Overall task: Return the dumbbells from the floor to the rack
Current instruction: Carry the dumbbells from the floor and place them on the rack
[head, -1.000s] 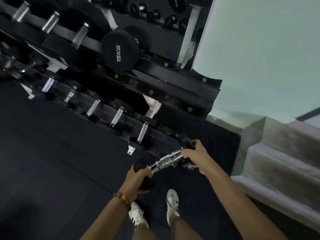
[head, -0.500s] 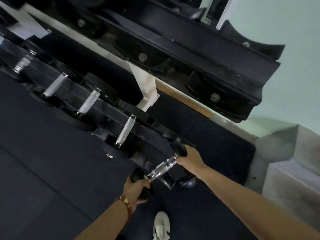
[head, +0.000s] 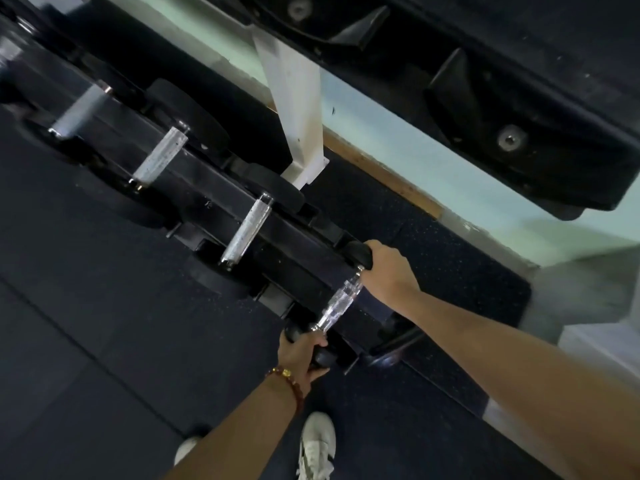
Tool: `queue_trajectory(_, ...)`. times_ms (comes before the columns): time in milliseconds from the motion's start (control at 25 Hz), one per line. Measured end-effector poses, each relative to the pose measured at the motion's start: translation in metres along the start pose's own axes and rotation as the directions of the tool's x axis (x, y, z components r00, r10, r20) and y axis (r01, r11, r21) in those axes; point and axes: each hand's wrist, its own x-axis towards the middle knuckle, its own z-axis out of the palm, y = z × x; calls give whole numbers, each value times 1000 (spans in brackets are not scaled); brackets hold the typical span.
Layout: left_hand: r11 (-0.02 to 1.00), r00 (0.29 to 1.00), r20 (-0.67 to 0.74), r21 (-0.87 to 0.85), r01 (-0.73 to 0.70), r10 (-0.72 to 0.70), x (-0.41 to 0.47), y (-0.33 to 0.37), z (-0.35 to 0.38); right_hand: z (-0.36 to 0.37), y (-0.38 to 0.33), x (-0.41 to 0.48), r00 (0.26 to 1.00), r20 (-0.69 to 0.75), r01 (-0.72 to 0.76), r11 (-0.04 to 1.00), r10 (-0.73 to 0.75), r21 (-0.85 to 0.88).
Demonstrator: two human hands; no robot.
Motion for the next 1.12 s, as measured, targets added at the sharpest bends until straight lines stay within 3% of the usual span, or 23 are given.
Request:
queue_trajectory(240, 998, 999, 34, -63, 31, -29, -2, -7, 1, -4, 24, 7, 972, 109, 224, 962, -208, -159)
queue_trajectory(440, 995, 993, 73, -27, 91, -89, -12, -6, -3, 14, 38, -12, 999, -47, 25, 999, -24, 26)
queue_trajectory(640, 1000, 1000, 7, -1, -19, 19, -16, -6, -2, 41, 36, -22, 946, -321, 35, 999, -42, -27)
queue_trajectory(920, 987, 991, -84, 130, -98, 109, -25, 8, -15, 41, 36, -47, 933, -353, 53, 997, -70, -58)
queue_trajectory(1000, 937, 936, -175, 231, -262, 305, -39, 32, -16, 24, 23, -54, 897, -409, 152, 986, -167, -70)
queue_trajectory(1120, 679, 680, -252, 552, -484, 689, -60, 83, -27, 4, -11, -54, 890, -356, 312, 950, -285, 19)
